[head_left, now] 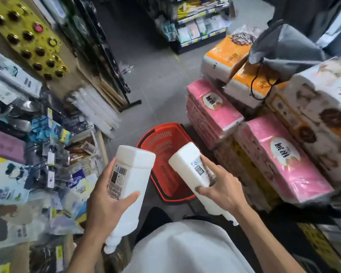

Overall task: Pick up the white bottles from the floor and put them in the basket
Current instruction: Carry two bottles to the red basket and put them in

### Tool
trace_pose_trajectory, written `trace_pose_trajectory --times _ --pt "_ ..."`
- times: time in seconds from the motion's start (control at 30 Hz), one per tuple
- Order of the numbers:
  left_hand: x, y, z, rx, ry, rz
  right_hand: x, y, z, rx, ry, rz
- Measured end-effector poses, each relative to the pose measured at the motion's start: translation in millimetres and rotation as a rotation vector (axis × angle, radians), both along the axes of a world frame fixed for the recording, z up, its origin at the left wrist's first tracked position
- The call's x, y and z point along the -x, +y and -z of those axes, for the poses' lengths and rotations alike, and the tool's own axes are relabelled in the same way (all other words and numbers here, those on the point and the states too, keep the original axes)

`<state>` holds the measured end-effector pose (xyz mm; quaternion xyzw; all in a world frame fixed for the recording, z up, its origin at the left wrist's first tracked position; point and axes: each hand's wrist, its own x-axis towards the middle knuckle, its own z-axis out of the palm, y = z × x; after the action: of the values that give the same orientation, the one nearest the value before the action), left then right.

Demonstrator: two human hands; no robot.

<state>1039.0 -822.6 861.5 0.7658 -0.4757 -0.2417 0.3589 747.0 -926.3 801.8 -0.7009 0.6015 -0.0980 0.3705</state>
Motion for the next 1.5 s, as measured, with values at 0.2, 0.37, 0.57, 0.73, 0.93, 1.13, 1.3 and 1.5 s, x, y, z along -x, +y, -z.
trace_pose_trajectory --times 0.2,0.37,0.57,0.73,0.93,1.13,1.3,1.5 --pt "-30.8 -79.2 17.1 -0.072 0.066 0.161 -14.9 -32.0 1.3 -0.041 0.029 0.149" --pt "-68.8 -147.3 23.0 -0.091 0.08 0.299 -49.7 -51.1 1.3 -0.052 0.064 0.292" --pt "-116.8 -213.1 29.4 -0.179 0.088 0.391 -102.2 -63.6 13.0 -0.131 0.032 0.474" --pt "-144.4 -267.3 61.2 -0.349 0.011 0.472 -135.5 -65.9 34.5 -0.21 0.025 0.607" --pt "-139.5 -328.0 130.5 -0.491 -0.022 0.57 -153.1 -60.7 87.0 -0.376 0.016 0.69" --pt "-95.8 -371.2 246.0 -0.519 0.169 0.368 -136.4 -87.5 166.5 -0.516 0.09 0.601" --pt "-64.6 -397.0 344.9 -0.632 0.231 0.258 -118.5 -141.8 243.7 -0.557 0.164 0.496" --pt "-56.9 -422.3 468.9 -0.756 0.209 0.228 -122.5 -213.5 346.4 -0.496 0.198 0.332"
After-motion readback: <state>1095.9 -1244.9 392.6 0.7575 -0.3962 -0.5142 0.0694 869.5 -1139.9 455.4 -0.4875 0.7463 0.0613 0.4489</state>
